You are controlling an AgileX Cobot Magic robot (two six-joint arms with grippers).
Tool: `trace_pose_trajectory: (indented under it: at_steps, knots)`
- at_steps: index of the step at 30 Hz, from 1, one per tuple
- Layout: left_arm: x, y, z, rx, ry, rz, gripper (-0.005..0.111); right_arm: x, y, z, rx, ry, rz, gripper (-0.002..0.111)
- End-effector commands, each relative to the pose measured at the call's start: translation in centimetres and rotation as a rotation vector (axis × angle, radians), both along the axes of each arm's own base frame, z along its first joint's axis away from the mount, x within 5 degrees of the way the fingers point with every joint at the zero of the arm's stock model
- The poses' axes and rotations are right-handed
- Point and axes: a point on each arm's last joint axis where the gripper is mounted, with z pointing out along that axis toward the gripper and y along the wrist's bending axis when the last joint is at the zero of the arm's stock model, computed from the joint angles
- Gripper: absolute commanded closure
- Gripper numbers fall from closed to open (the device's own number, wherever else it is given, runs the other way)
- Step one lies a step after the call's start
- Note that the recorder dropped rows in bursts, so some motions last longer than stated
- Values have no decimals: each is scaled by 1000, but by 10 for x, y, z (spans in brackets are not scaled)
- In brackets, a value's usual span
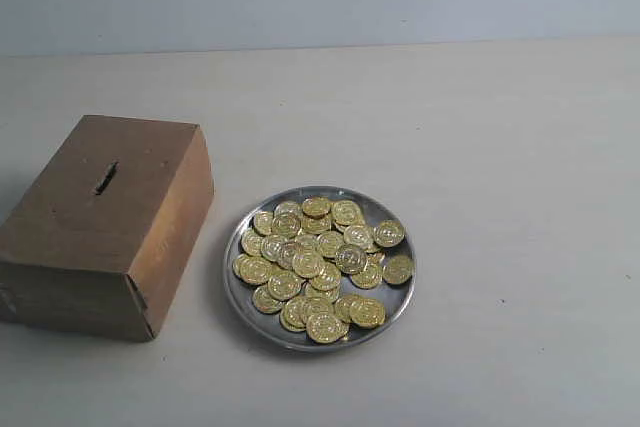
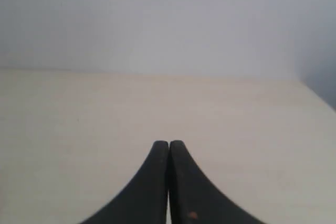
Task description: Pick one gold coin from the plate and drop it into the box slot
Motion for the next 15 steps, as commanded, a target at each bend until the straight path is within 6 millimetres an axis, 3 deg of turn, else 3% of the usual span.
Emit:
trace_pose_trajectory:
  at_steps: [1, 5, 7, 11, 15]
  knots:
    - [1, 1, 12, -178, -103, 32, 107, -1, 1, 28, 183, -327, 23, 108]
    - [1, 8, 30, -209, -308, 93, 107, -7, 0, 46, 266, -534, 37, 108]
    - [0, 11, 36, -217, -385, 116, 107, -8, 0, 48, 347, -555, 51, 108]
    - [-1, 12, 39, -213, -420, 127, 107, -7, 0, 47, 656, -525, 94, 108]
    - [-1, 12, 39, -205, -415, 125, 107, -5, 0, 41, 705, -450, 79, 108]
